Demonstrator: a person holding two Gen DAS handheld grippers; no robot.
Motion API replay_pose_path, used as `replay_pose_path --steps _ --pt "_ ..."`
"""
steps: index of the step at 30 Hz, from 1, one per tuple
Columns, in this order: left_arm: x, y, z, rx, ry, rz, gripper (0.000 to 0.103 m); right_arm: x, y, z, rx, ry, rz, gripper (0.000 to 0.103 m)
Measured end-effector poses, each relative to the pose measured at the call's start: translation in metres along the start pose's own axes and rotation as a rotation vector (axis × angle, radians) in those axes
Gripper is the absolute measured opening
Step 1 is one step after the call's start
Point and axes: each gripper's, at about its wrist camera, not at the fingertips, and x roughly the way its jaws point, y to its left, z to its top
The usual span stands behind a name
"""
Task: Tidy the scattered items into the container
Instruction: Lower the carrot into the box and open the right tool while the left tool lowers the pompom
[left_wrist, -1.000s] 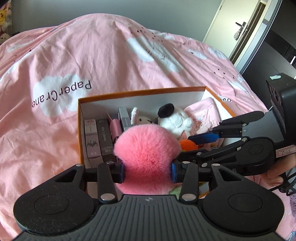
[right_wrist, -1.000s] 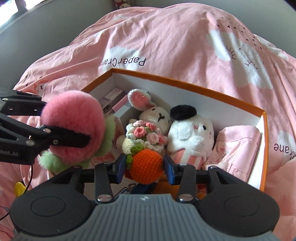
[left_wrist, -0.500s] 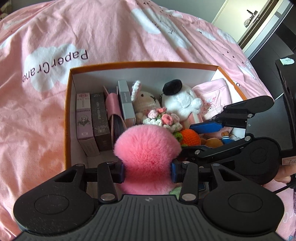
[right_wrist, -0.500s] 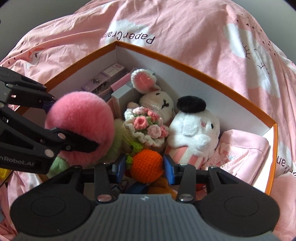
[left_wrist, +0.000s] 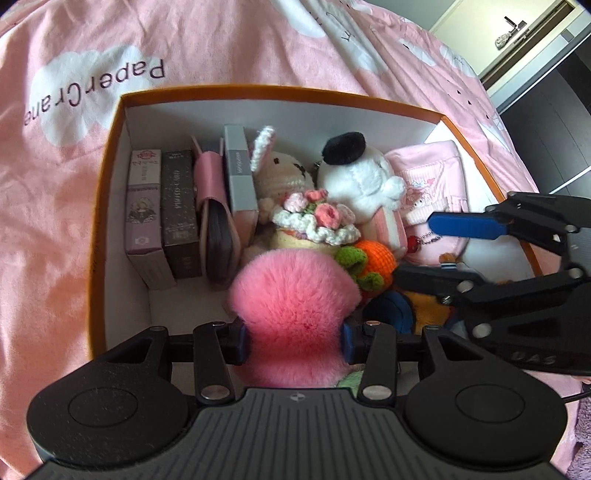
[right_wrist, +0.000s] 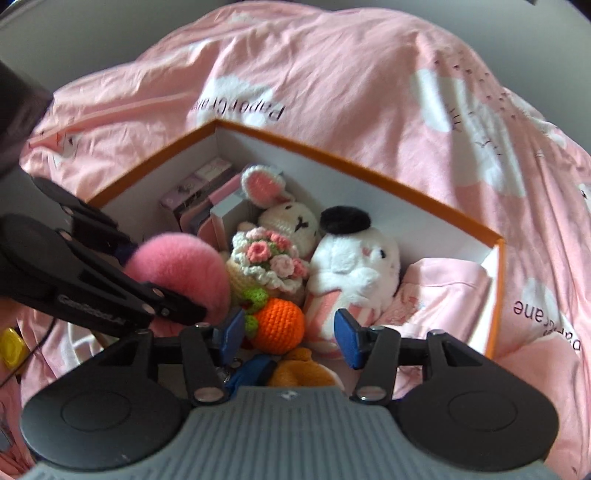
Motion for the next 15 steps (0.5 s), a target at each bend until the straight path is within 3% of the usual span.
replay_pose_path --steps 15 --pt "0.028 -0.023 0.010 -0.039 0.119 0.001 0.051 -0.020 -0.029 -0.022 0.199 -0.076 -0.022 0.056"
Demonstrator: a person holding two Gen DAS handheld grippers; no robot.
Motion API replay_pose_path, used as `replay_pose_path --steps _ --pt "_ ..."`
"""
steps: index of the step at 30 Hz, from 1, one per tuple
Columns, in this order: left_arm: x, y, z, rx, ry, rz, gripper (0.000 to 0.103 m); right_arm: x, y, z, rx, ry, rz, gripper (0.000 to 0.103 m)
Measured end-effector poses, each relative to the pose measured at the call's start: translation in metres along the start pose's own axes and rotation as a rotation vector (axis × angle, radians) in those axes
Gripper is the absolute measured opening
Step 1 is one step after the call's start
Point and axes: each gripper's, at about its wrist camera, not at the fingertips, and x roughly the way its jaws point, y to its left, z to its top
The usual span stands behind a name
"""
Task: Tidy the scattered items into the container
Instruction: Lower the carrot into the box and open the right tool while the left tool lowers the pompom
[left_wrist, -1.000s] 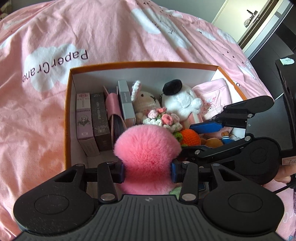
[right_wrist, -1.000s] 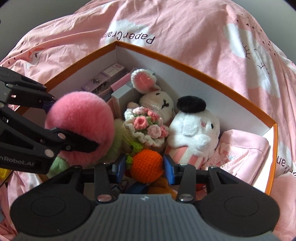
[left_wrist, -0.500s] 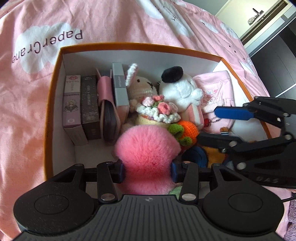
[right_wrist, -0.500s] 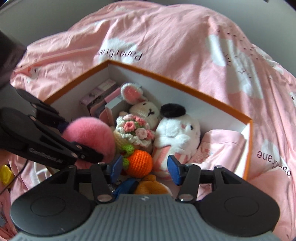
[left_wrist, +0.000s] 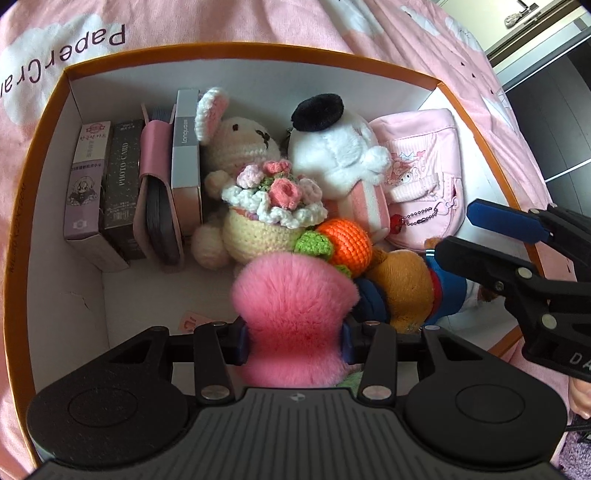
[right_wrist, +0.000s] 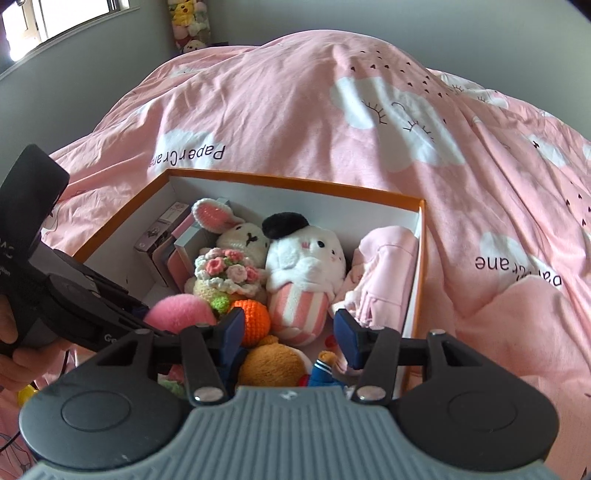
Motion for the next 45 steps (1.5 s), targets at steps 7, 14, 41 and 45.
replay_pose_path --steps 7,14,41,45 --pt "0.004 -0.004 -0.001 -0.014 0.024 0.012 0.055 -0.001 -0.003 -0.005 0.032 -0.009 0.015 0.056" --pt "-0.002 0.000 -0.006 -0.017 0.004 0.002 0.064 -0.009 -0.001 -0.012 0.015 -0.015 0.003 0.056" --pt "-0.031 0.017 -0.026 -0.100 -0.139 -0.081 0.039 0.010 0.009 -0.004 0.037 0.054 0.111 0.012" --pt "-0.026 0.018 -0.025 -0.104 -0.131 -0.086 0.038 0.030 0.011 0.010 0.030 0.078 0.109 0.009"
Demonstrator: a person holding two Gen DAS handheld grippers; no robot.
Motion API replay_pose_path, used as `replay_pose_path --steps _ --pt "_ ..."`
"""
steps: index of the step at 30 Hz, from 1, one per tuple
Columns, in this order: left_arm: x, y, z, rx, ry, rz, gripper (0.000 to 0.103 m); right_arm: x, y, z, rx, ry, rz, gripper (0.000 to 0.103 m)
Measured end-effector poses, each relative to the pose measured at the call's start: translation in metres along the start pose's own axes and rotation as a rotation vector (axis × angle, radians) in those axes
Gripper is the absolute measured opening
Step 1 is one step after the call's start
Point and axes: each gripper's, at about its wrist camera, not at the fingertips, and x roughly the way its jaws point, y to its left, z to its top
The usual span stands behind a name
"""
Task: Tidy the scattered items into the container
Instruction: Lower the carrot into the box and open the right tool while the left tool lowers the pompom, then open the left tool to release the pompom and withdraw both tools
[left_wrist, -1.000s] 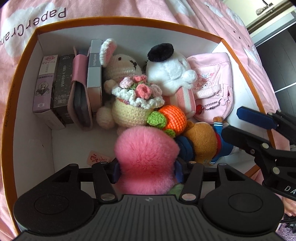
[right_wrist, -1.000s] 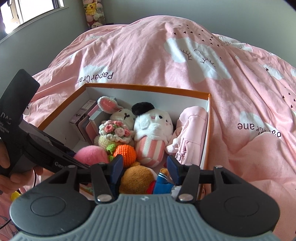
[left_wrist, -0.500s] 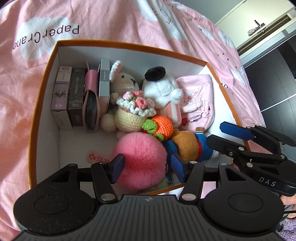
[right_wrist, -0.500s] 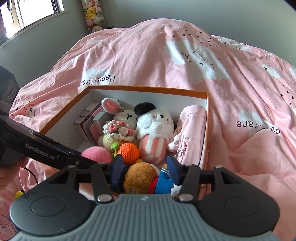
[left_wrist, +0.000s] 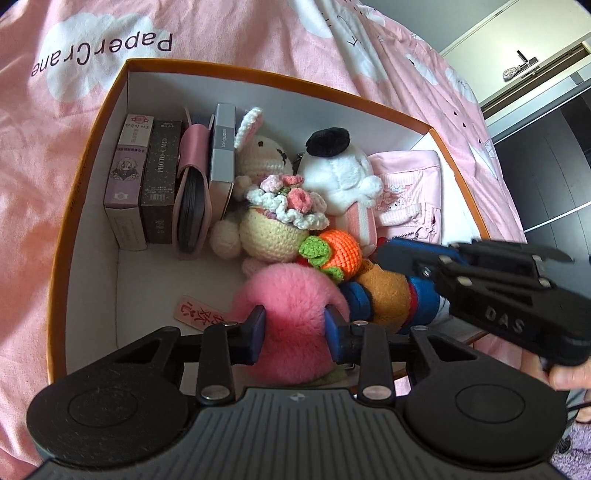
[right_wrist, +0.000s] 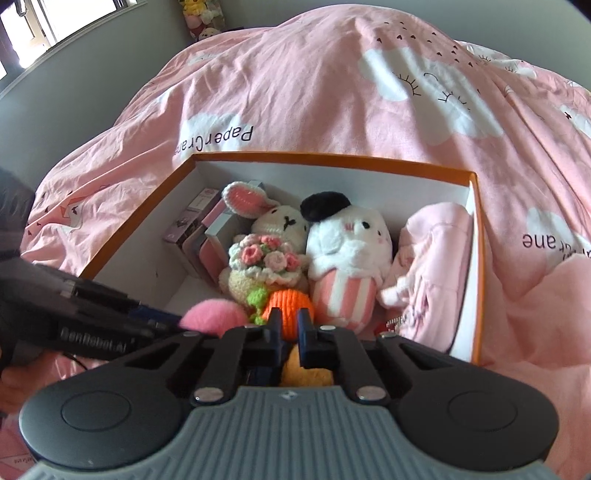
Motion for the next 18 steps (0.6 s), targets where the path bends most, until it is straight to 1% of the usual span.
replay_pose_path --steps 4,7,11,18 --pt "0.004 0.002 0.001 -0.005 0.002 -0.003 0.038 0.019 0.002 0.011 -0.009 0.053 0.027 0.009" --pt "0.005 0.003 0.001 -0.006 0.003 -0.007 0.038 0.029 0.005 0.012 -0.031 0.083 -0.004 0.008" --pt "0.007 0.005 0.001 -0.007 0.004 -0.015 0.038 0.039 0.004 0.010 -0.032 0.124 -0.018 0.005" --pt "0.004 0.008 0.000 -0.023 -0.010 -0.023 0.038 0.027 0.003 0.008 -0.015 0.084 -0.016 0.006"
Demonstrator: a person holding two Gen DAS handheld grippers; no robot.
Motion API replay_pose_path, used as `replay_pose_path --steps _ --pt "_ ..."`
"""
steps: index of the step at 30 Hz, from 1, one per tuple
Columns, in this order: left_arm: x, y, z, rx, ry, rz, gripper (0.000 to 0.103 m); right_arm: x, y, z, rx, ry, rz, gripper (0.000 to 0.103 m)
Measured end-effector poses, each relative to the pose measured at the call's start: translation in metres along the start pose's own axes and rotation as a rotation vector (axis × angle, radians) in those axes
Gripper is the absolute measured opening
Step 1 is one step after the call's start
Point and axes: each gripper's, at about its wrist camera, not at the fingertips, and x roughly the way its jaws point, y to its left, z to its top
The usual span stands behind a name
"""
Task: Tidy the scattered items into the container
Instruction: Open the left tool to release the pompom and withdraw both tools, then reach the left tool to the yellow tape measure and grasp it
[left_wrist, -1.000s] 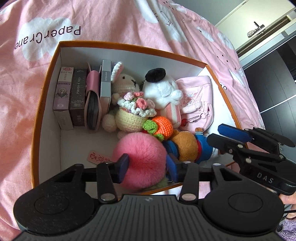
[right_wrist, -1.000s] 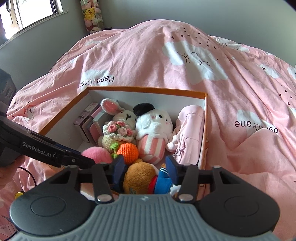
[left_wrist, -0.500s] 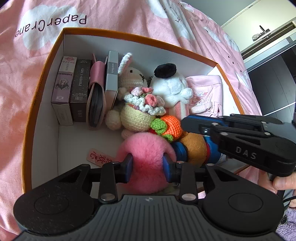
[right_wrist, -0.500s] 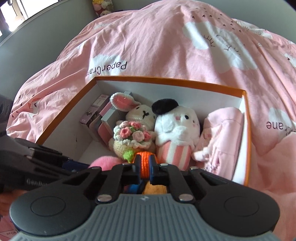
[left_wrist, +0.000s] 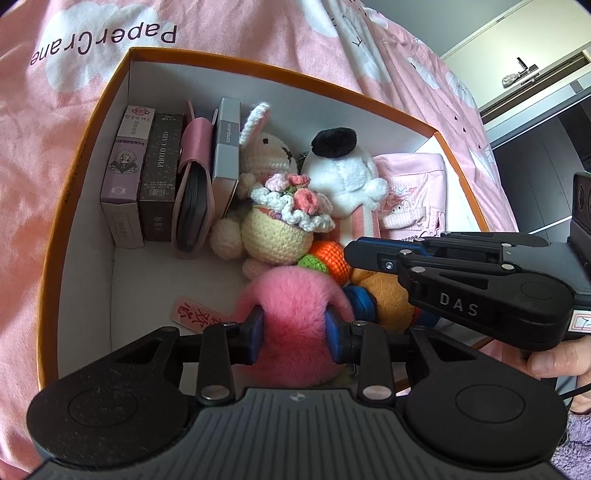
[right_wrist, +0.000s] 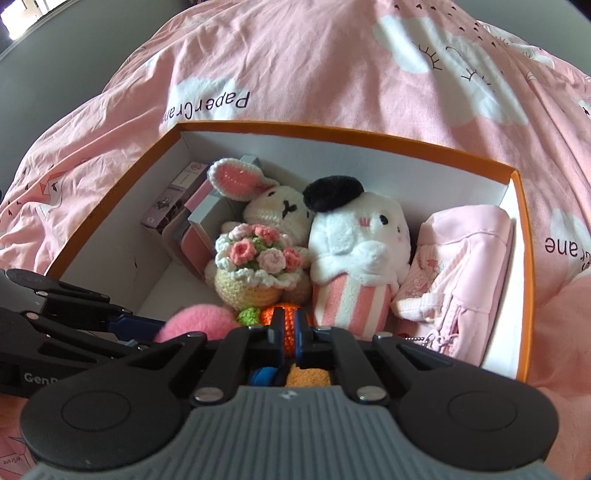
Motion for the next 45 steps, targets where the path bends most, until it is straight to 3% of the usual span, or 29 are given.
replay_pose_path --steps 4,8,24,30,36,45 --pt "-0.006 -0.001 -0.002 -0.009 -0.016 0.015 0.039 -0.016 0.004 -0.006 0.011 -0.039 0.006 0.007" --pt "-0.016 -0.006 -0.006 0.002 -0.042 0.029 0.049 -0.029 0.008 -0.015 0.013 -0.064 0.008 0.008" --pt "-0.077 -0.050 -0.039 0.167 -0.194 0.213 0.050 -0.087 0.033 -0.044 0.006 -0.183 0.017 0.012" --pt "-0.099 -0.059 -0.060 0.203 -0.217 0.241 0.050 -0.107 0.047 -0.056 0.012 -0.230 0.046 0.012" --pt "-0.124 -0.053 -0.086 0.214 -0.235 0.273 0.052 -0.117 0.069 -0.076 0.025 -0.279 0.098 0.012" --pt "-0.164 -0.017 -0.134 0.172 -0.242 0.389 0.054 -0.094 0.115 -0.109 0.039 -0.270 0.177 0.013"
